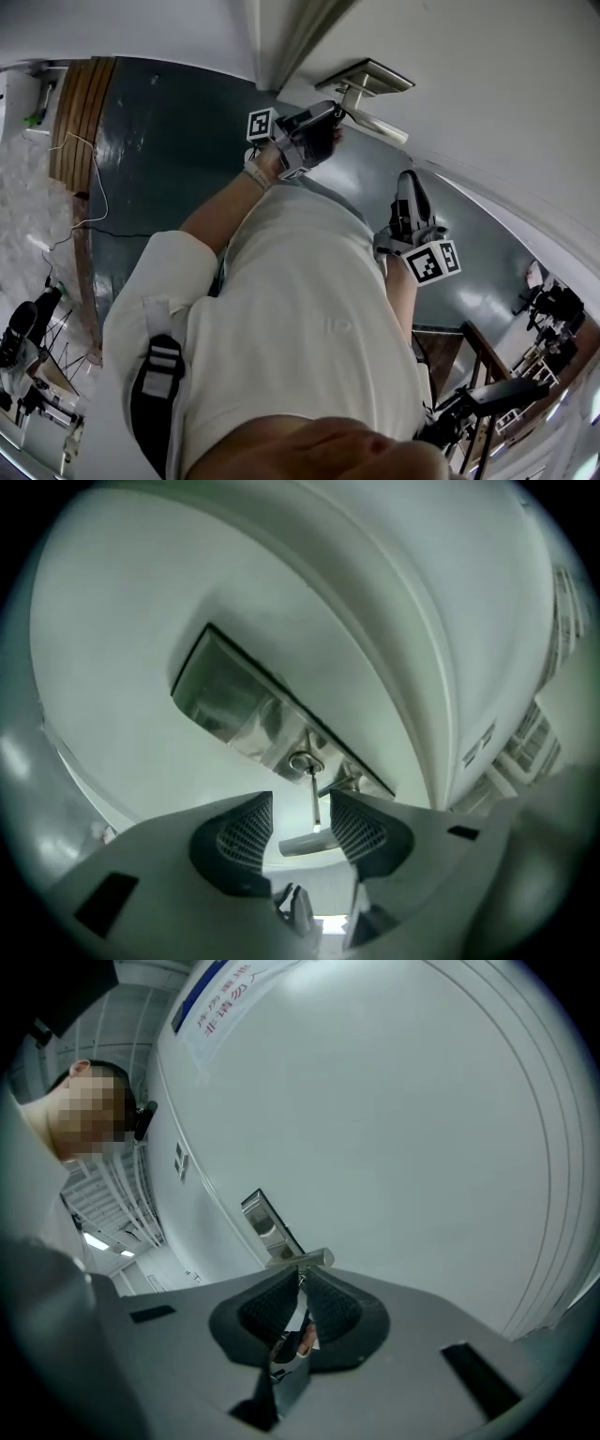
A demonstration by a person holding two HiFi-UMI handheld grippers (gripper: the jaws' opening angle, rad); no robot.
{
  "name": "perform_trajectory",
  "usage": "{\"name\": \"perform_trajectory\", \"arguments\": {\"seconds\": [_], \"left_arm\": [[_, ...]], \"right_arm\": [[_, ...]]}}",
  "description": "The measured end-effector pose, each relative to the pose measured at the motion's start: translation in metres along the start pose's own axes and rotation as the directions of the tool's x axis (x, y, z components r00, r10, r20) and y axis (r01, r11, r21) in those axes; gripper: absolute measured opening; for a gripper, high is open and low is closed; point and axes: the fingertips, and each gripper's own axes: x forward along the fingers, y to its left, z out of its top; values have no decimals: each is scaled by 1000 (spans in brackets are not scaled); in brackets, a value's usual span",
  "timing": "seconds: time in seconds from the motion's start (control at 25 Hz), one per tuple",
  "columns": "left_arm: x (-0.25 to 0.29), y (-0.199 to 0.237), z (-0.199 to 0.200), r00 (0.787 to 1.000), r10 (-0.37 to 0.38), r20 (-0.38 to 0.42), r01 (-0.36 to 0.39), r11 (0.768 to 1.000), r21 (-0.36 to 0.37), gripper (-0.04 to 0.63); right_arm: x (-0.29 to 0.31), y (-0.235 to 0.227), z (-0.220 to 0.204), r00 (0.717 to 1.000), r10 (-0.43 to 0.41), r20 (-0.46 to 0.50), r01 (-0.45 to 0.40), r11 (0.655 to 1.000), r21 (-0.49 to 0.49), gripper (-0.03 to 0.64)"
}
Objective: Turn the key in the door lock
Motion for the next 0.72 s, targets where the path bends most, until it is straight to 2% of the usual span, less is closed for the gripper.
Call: {"name": "perform_trajectory", "arguments": {"seconds": [0.12,0.28,0.4,0.48,0.6,0.68,0.72], "left_arm": [[9,1,-8,999,-31,-27,30,999,-41,175],[12,-8,-4,992,-124,16,125,991,-50,34],[12,-9,-3,990,-140,33,142,988,-52,29],[11,-9,-3,992,-119,35,120,993,-25,28],[12,-10,-5,999,-43,27,41,997,69,28],[13,-8,-4,999,40,20,-43,986,161,28],[13,-7,-4,996,88,18,-90,972,215,28]], "right_arm": [[0,1,-1,1000,-19,5,19,1000,2,46],[4,-1,-1,999,-32,9,32,999,7,46],[7,-2,-1,999,-31,7,31,999,8,46],[9,1,-2,1000,-27,3,27,1000,8,47],[12,2,-2,1000,-18,-1,18,1000,9,46],[14,1,-2,1000,-10,-4,10,1000,14,46],[16,0,-3,1000,-6,-5,6,1000,16,47]]}}
